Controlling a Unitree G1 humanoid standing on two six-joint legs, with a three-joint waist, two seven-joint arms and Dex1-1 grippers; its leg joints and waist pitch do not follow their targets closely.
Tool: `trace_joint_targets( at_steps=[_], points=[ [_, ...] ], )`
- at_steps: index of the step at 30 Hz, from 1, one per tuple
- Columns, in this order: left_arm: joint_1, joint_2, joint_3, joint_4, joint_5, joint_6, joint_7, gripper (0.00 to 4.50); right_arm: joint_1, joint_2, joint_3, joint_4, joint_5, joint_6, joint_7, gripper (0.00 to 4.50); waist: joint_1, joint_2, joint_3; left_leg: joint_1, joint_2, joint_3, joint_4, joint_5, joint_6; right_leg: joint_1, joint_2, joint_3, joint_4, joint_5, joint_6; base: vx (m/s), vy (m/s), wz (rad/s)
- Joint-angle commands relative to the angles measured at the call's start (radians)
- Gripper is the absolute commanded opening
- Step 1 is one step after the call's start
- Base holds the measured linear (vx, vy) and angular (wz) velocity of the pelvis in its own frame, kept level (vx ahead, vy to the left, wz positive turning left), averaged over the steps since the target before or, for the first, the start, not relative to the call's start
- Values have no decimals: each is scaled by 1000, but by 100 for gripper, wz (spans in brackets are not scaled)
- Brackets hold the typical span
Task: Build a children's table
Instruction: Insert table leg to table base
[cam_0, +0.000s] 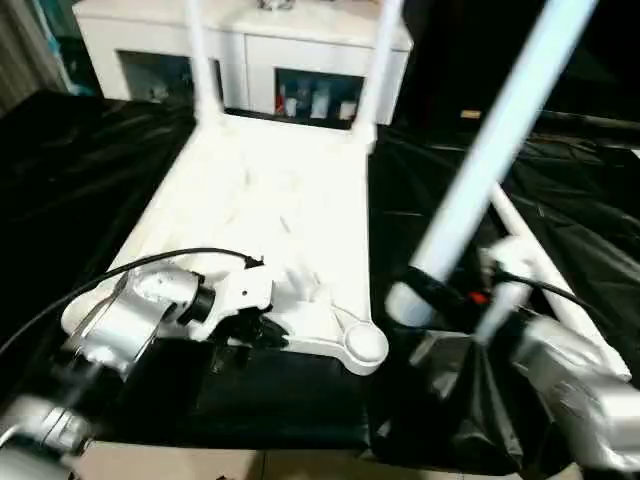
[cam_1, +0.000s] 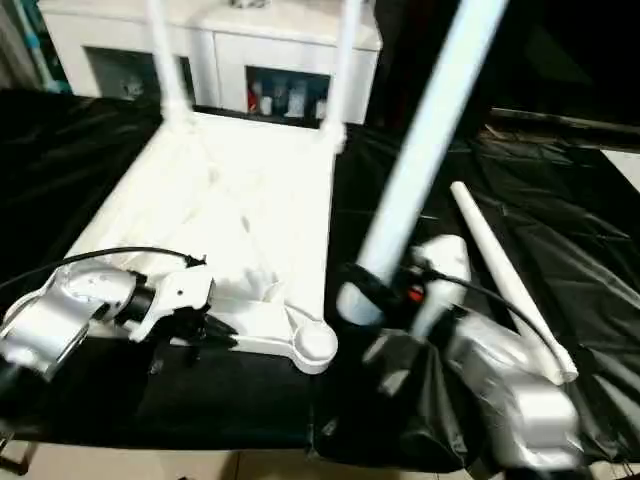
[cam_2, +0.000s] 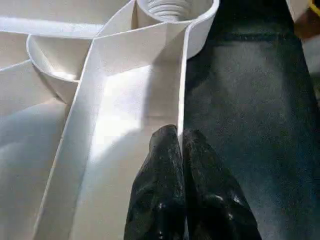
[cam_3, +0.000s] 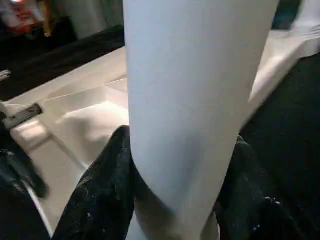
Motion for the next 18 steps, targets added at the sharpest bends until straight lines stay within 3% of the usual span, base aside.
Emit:
trace_joint_targets(
  at_steps=[1, 5, 6, 10, 12, 14, 15, 16, 17, 18],
  points=[
    [25, -16, -17, -19, 29, 79, 59, 0, -34, 18, 10, 51, 5, -20, 10, 185, 10, 2, -43, 13, 64, -21, -78, -111, 52, 32, -91, 50, -70, -43, -252, 0, 0, 0],
    [11, -64, -14, -46, 27, 116, 117, 0, -70, 50, 29, 119, -7, -27, 20, 185, 15, -2, -43, 14, 64, -20, -77, -113, 40, 34, -93, 51, -71, -51, -250, 0, 0, 0],
    [10, -67, -14, -46, 27, 116, 121, 0, -71, 51, 30, 122, -8, -27, 20, 185, 15, -14, -45, 14, 65, -19, -76, -112, 40, 35, -92, 51, -70, -50, -248, 0, 0, 0],
    [-7, -101, -24, -32, 30, 123, 140, 0, -88, 52, 50, 157, -31, -33, 30, 185, 20, -11, -44, 16, 63, -19, -76, -93, 39, 34, -91, 51, -68, -24, -244, 0, 0, 0],
    [-9, -103, -32, -30, 37, 121, 143, 0, -92, 47, 53, 158, -35, -32, 36, 185, 23, -15, -43, 15, 63, -19, -77, -98, 38, 35, -92, 52, -69, -28, -240, 0, 0, 0],
    [-12, -105, -33, -31, 35, 121, 144, 0, -93, 41, 50, 151, -32, -30, 40, 185, 27, -10, -44, 17, 63, -20, -77, -102, 34, 35, -91, 52, -69, -30, -235, 0, 0, 0],
    [-20, -115, -29, -29, 26, 129, 144, 28, -93, 32, 43, 143, -28, -30, 45, 185, 29, -13, -45, 17, 64, -19, -76, -101, 33, 36, -91, 53, -69, -26, -235, 0, 0, 0],
    [-26, -124, -24, -26, 15, 132, 142, 28, -91, 28, 38, 138, -25, -30, 46, 185, 30, -15, -46, 17, 63, -19, -76, -99, 33, 37, -91, 53, -68, -24, -234, 0, 0, 0],
    [-33, -137, -16, -19, 5, 131, 148, 56, -89, 25, 31, 132, -23, -31, 45, 185, 31, -14, -46, 17, 63, -19, -75, -97, 33, 37, -91, 52, -69, -24, -235, 0, 0, 0],
    [-43, -148, -14, -6, 6, 121, 158, 56, -83, 24, 24, 125, -24, -33, 43, 185, 34, -11, -48, 17, 63, -18, -74, -88, 33, 37, -91, 52, -67, -4, -240, 0, 0, 0]
  ],
)
